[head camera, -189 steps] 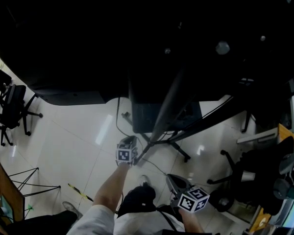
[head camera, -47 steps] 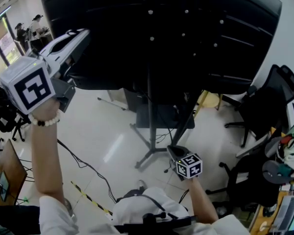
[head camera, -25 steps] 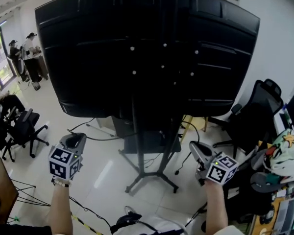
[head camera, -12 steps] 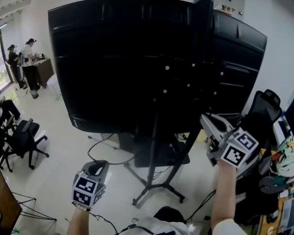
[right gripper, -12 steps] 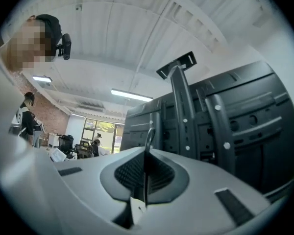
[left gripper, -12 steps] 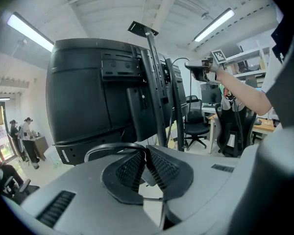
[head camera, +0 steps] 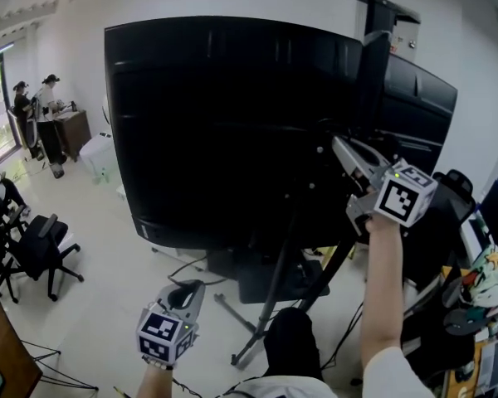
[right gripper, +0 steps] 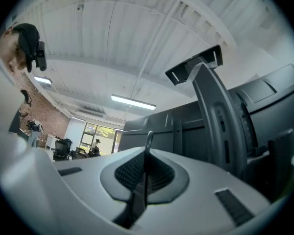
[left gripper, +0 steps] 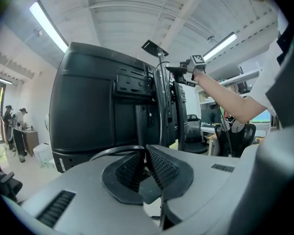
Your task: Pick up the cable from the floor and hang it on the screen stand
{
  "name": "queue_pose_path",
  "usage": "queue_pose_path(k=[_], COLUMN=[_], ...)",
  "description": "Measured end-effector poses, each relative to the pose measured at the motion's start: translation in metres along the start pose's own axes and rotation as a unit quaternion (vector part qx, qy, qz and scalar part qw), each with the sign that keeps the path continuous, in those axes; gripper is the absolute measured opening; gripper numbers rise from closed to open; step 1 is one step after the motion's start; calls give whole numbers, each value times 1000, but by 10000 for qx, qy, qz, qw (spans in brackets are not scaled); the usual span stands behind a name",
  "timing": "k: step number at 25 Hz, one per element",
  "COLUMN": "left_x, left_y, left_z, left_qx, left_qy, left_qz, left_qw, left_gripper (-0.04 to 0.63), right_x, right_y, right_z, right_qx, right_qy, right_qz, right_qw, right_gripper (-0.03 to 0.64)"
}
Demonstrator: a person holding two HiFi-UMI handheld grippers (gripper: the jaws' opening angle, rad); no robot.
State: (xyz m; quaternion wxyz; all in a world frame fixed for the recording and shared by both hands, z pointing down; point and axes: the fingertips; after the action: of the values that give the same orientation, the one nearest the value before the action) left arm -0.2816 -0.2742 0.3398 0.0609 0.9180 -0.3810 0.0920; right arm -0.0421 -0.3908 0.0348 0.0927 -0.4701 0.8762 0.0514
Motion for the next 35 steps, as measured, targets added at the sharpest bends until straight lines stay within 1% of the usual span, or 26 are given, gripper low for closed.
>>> queue_pose_path(k=[4, 6, 9, 11, 13, 16, 18, 21, 24, 27, 28, 30, 31, 32, 33, 34, 35], left_x=[-2, -2, 5, 11, 16, 23, 26, 30, 32, 37, 38, 37, 36, 37, 38, 39, 41], left_y=[21, 27, 32, 32, 30, 30, 27, 19, 18, 11, 5, -11, -18, -25, -30, -35, -40], left_z=[21, 32, 50, 60, 61, 51, 42, 28, 18, 10, 8, 1, -2, -6, -10, -15, -20], left_qx=[-126, -183, -171, -110, -39, -72, -116, -120, -240, -505, -590, -662, -657, -663, -703, -771, -850], left_qy=[-237, -298, -354, -341, -255, -138, -87, -80, -411, -760, -819, -798, -741, -677, -627, -603, -594], left_qz=[-43, -96, -216, -295, -371, -451, -509, -597, -547, -589, -624, -684, -704, -720, -735, -747, -756], left_qw=[9996, 9993, 9990, 9989, 9990, 9989, 9986, 9981, 9974, 9941, 9929, 9923, 9926, 9929, 9928, 9924, 9917], left_gripper=[14, 14, 14, 14, 14, 14, 14, 14, 15, 15, 16, 25, 31, 53, 120, 161, 161], right_x=[28, 38, 47, 47, 42, 30, 22, 10, 7, 7, 6, 1, -2, -6, -10, -15, -22], right_y=[-16, -27, -47, -61, -73, -89, -92, -83, -75, -72, -72, -72, -71, -70, -70, -70, -71], right_z=[11, 10, 11, 9, 2, -18, -36, -58, -78, -98, -103, -106, -104, -102, -100, -99, -100], right_qx=[91, 182, 310, 289, 327, 591, 748, 844, 831, 763, 707, 575, 526, 497, 478, 456, 438], right_qy=[187, 371, 618, 769, 847, 920, 1002, 982, 947, 991, 1009, 966, 891, 805, 727, 664, 607], right_qz=[-402, -601, -827, -1039, -1183, -1318, -1322, -1144, -1007, -977, -1020, -1110, -1128, -1131, -1131, -1139, -1163], right_qw=[9990, 9973, 9942, 9912, 9888, 9852, 9833, 9850, 9869, 9873, 9871, 9874, 9882, 9891, 9898, 9902, 9904], right_gripper=[11, 11, 11, 11, 11, 11, 11, 11, 12, 18, 21, 38, 74, 117, 132, 132, 159])
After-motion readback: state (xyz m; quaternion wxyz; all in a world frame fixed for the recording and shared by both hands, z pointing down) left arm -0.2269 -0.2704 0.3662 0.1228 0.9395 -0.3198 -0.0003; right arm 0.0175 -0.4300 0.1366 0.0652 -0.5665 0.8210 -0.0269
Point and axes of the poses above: the fingertips, and each gripper's own axes: x forward along the fingers, y to its left, z out of its top, and after that the axes turned 12 degrees about -z, right-handed
